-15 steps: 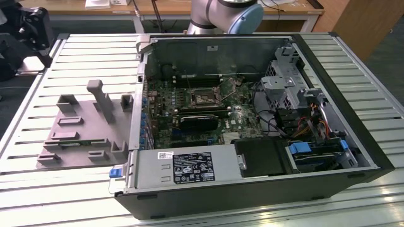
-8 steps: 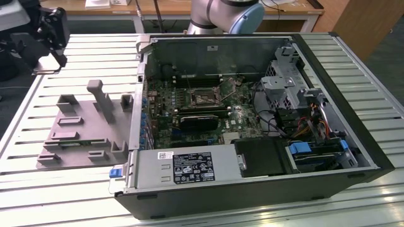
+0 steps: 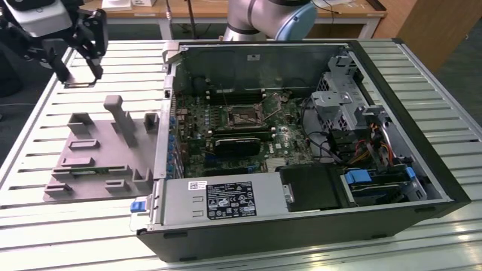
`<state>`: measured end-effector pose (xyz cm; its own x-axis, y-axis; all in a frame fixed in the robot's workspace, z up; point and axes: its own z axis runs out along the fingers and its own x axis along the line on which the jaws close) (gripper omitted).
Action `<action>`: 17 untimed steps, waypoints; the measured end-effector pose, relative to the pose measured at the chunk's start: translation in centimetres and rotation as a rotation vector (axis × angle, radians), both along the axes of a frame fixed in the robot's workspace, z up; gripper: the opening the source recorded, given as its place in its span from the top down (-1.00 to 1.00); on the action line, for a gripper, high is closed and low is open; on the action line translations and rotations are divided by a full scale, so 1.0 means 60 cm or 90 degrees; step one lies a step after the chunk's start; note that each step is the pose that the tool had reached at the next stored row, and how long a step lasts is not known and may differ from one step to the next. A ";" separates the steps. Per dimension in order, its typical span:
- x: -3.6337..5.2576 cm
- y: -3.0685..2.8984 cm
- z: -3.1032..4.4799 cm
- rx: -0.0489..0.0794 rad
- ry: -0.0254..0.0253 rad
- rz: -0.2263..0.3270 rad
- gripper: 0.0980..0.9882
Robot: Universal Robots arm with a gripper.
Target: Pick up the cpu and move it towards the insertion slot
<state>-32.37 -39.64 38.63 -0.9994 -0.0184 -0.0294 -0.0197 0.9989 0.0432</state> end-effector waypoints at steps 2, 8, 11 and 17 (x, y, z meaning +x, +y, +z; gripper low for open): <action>0.015 0.0000 0.000 0.000 0.0000 0.000 0.01; 0.061 0.0000 0.000 0.000 0.0003 0.000 0.01; 0.083 0.0000 0.000 0.000 0.0005 0.000 0.01; 0.129 0.0000 0.000 0.000 0.0008 0.000 0.01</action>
<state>-24.64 -39.64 38.63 -0.9994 -0.0185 -0.0283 -0.0197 0.9989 0.0433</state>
